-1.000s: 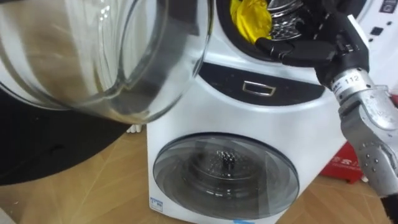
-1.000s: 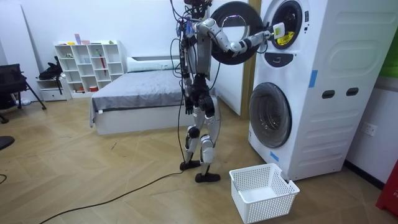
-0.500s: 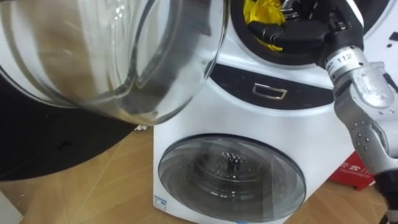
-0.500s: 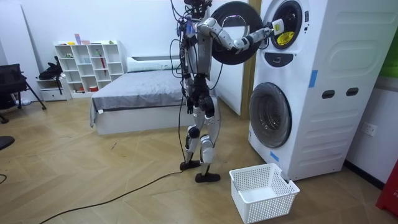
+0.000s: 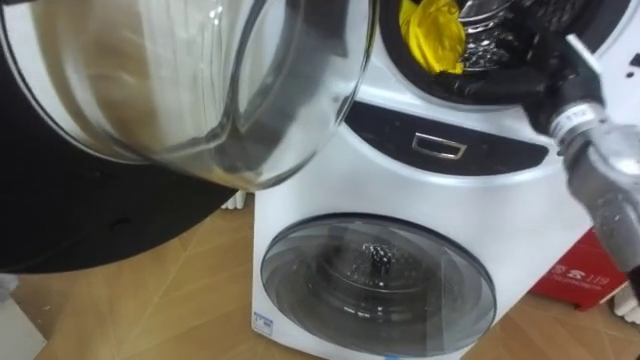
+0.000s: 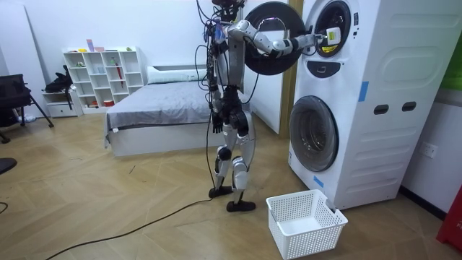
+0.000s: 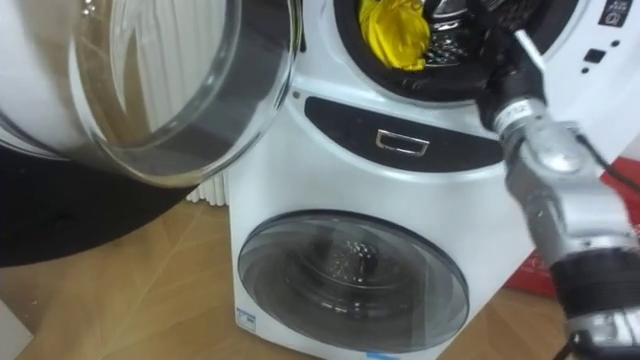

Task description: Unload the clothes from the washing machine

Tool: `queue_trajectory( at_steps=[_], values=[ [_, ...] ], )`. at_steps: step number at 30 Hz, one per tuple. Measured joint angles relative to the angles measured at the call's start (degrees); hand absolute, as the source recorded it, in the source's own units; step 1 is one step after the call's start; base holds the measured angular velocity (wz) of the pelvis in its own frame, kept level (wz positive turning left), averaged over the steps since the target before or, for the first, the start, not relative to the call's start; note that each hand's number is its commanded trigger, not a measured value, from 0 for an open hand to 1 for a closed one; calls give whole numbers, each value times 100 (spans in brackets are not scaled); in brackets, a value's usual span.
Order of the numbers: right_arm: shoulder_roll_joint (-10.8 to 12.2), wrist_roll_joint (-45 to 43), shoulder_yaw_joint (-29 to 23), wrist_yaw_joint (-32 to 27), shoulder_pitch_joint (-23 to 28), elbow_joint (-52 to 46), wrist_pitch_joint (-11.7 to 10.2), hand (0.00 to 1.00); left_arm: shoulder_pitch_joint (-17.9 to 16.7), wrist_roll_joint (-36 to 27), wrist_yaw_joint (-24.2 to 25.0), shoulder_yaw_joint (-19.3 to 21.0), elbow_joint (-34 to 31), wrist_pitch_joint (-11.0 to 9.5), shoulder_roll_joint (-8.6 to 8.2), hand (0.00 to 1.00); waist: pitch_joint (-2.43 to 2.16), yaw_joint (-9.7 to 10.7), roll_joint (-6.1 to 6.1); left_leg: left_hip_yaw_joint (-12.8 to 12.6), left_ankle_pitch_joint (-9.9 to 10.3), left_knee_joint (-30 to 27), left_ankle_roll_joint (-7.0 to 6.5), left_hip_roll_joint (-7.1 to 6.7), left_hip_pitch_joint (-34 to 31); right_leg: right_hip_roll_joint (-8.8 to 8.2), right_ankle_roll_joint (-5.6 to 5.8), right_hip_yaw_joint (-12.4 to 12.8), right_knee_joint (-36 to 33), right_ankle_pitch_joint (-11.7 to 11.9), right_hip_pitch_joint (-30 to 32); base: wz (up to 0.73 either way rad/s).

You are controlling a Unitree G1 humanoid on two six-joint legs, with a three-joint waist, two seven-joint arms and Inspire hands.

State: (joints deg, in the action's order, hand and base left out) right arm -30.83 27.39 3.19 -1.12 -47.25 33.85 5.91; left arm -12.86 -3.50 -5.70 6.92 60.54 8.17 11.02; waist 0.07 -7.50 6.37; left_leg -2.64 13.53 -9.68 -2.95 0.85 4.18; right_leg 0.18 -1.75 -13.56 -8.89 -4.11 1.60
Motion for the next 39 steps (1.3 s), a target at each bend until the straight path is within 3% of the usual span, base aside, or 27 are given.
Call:
queue_trajectory(
  at_steps=[6,10,14,17,23,33,39],
  values=[
    [-94,-118,24,124,-135,449,14,0,-13,153,10,17,-6,154,-5,0,-48,-14,75,20,-2,-23,-1,12,83,-2,2,-108,18,-3,-109,5],
    [-94,-294,193,317,-522,1198,130,0,12,150,-15,37,-47,150,-4,0,-50,-18,157,34,-2,-18,-2,-5,148,-30,3,-142,27,-5,-188,3],
    [-94,-317,230,451,-698,1507,146,0,7,149,-39,94,-46,169,-3,0,-39,-29,158,52,-3,-38,-3,-16,147,-41,1,-152,26,-6,-210,3],
    [-108,-306,229,507,-730,1530,151,0,16,148,-40,97,-45,182,0,0,14,-27,145,89,-3,-13,3,-16,139,-41,-4,-169,19,-9,-217,5],
    [-120,-359,229,536,-762,1514,170,0,-28,146,-38,95,-38,187,5,0,5,-18,166,104,-10,-17,16,-7,124,-6,-12,-216,19,-13,-179,0],
    [-119,-1365,286,631,-763,1456,391,0,13,151,-31,189,-76,242,73,0,-16,-114,192,106,-14,-33,9,-22,120,-10,-12,-228,17,-13,-179,0],
    [-118,-2191,620,691,-1080,1457,424,0,83,129,-40,307,-66,282,70,0,-17,-260,191,118,-16,-35,15,-16,106,-8,-23,-242,14,-20,-168,1]
  ],
)
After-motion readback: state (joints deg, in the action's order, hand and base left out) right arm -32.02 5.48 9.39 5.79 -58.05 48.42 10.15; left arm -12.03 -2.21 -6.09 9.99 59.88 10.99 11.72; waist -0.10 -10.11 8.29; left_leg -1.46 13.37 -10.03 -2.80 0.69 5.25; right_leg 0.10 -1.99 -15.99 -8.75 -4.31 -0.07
